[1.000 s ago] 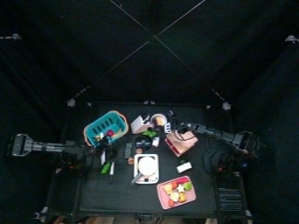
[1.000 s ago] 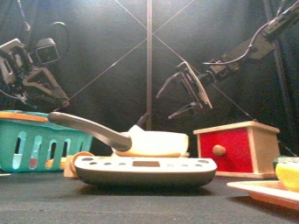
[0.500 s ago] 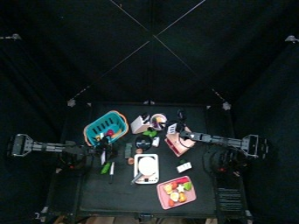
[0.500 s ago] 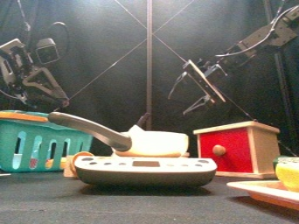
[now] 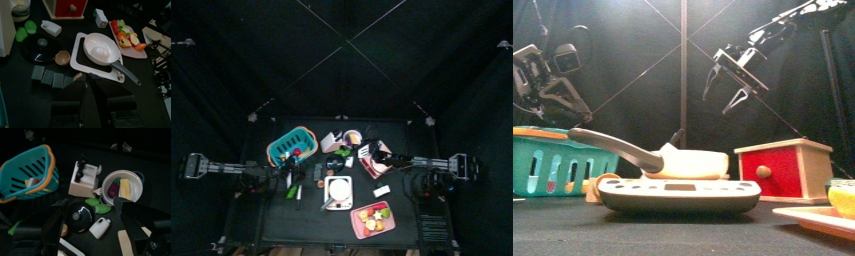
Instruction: Grab cleaver
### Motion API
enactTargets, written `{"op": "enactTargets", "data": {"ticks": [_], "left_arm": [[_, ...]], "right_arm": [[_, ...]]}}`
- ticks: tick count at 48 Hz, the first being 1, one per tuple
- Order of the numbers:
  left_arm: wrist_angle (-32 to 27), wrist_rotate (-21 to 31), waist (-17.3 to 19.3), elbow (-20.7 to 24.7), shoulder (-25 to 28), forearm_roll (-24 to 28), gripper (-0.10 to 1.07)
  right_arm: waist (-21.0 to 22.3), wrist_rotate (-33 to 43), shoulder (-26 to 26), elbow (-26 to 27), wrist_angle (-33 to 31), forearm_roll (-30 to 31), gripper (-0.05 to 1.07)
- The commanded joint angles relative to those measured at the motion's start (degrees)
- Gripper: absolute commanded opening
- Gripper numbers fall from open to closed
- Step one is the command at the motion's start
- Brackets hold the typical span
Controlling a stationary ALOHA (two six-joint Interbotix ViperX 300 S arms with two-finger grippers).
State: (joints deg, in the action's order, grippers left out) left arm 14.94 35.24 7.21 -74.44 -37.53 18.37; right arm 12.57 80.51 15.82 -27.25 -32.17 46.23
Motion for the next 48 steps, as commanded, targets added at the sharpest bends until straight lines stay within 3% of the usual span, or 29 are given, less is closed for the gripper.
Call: {"op": "enactTargets", "data": {"ticks": [1, 9, 15, 19, 32, 38, 48], "left_arm": [[0.3, -0.1, 0.2, 0.6, 0.0, -0.1, 0.59], [0.3, -0.1, 0.2, 0.6, 0.1, 0.0, 0.59], [0.3, -0.1, 0.4, 0.6, 0.0, 0.0, 0.59], [0.3, -0.1, 0.9, 0.6, 0.1, 0.0, 0.59], [0.3, -0.1, 1.1, 0.4, 0.1, 0.0, 0.59], [0.3, -0.1, 1.1, 0.2, 0.1, 0.0, 0.59], [0.3, 0.0, 1.1, -0.4, 0.1, -0.1, 0.59]], "right_arm": [[2.1, -8.3, 0.7, 4.0, 0.5, -6.3, 1.00], [6.2, -26.3, 0.4, 5.2, 3.0, -15.0, 1.00], [9.8, -38.2, -0.9, 5.3, 5.5, -25.7, 1.00], [11.2, -47.5, -3.0, 5.5, 7.1, -34.0, 1.00], [14.4, -69.2, -10.8, 11.4, 6.7, -49.7, 0.96], [15.2, -74.5, -14.2, 14.3, 5.5, -52.4, 0.92], [16.5, -76.2, -18.6, 17.9, 3.5, -53.1, 0.86]]}}
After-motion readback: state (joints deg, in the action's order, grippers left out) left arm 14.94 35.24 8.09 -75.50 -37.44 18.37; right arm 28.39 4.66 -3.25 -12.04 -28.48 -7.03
